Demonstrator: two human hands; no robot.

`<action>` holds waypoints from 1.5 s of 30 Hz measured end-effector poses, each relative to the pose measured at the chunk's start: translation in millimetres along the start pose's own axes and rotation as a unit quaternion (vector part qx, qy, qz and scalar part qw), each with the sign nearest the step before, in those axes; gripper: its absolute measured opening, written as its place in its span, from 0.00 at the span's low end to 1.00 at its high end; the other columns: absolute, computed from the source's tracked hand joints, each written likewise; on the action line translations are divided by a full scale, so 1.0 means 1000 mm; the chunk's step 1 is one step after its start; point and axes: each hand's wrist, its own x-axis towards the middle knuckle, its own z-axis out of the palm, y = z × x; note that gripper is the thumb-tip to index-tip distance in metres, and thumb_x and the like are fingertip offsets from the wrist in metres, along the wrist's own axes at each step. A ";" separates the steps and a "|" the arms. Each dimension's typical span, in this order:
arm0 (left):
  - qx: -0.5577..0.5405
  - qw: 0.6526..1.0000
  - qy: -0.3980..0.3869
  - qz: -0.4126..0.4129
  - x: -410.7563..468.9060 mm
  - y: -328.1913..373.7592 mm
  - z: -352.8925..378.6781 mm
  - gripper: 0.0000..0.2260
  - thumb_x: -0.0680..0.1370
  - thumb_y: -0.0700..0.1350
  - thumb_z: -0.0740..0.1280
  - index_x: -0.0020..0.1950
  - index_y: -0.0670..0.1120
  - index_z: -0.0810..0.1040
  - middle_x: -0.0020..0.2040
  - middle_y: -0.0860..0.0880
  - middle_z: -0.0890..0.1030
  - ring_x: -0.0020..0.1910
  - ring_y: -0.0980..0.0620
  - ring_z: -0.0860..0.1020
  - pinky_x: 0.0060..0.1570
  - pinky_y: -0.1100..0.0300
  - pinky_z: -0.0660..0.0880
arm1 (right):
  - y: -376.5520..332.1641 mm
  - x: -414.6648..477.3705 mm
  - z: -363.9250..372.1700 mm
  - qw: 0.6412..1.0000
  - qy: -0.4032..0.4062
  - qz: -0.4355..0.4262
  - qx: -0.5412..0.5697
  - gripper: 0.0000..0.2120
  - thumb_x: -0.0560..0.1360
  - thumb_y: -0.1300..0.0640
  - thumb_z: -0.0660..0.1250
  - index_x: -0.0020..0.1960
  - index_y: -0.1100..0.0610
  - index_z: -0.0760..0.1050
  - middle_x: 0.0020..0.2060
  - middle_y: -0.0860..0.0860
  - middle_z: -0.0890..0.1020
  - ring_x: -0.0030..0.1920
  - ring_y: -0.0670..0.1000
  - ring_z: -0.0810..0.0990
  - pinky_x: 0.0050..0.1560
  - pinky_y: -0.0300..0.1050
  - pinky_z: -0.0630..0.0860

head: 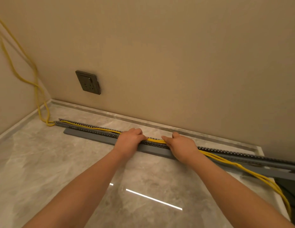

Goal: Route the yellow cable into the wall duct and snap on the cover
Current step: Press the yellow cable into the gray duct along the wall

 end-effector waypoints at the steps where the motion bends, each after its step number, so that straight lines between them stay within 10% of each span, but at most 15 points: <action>1: 0.002 1.000 0.002 0.005 -0.001 -0.001 0.000 0.15 0.78 0.43 0.63 0.64 0.54 0.78 0.52 0.49 0.78 0.52 0.46 0.76 0.40 0.54 0.71 | 0.006 -0.004 0.001 1.000 0.008 0.000 -0.003 0.23 0.81 0.55 0.54 0.75 0.42 0.58 0.55 0.55 0.72 0.49 0.59 0.78 0.38 0.48 0.69; 10: 0.027 0.999 0.010 -0.025 -0.008 -0.004 0.001 0.17 0.75 0.41 0.68 0.62 0.54 0.80 0.49 0.49 0.79 0.50 0.45 0.77 0.36 0.57 0.70 | 0.048 -0.040 0.001 0.996 0.047 0.044 0.062 0.20 0.81 0.45 0.54 0.72 0.42 0.64 0.60 0.49 0.75 0.56 0.56 0.78 0.44 0.48 0.73; 18: 0.136 0.989 -0.032 -0.056 0.015 0.039 -0.010 0.13 0.75 0.50 0.59 0.52 0.49 0.82 0.46 0.50 0.77 0.47 0.47 0.77 0.37 0.58 0.69 | 0.070 -0.055 -0.007 0.979 0.106 0.062 0.160 0.07 0.78 0.56 0.61 0.52 0.47 0.76 0.51 0.48 0.77 0.49 0.54 0.78 0.42 0.46 0.73; 31: -0.117 0.991 0.001 -0.061 0.061 0.147 0.029 0.10 0.78 0.53 0.63 0.56 0.58 0.80 0.51 0.54 0.81 0.51 0.51 0.79 0.43 0.57 0.72 | 0.079 -0.043 0.000 0.977 0.029 0.101 0.185 0.11 0.76 0.59 0.61 0.53 0.49 0.80 0.56 0.51 0.77 0.55 0.57 0.78 0.47 0.47 0.72; 45: 0.085 0.988 -0.115 0.054 0.077 0.163 0.012 0.09 0.78 0.42 0.62 0.53 0.48 0.80 0.49 0.47 0.79 0.47 0.43 0.80 0.38 0.56 0.69 | 0.071 -0.072 -0.006 0.967 0.053 0.171 0.182 0.14 0.69 0.64 0.65 0.51 0.50 0.73 0.52 0.52 0.77 0.48 0.57 0.78 0.38 0.45 0.68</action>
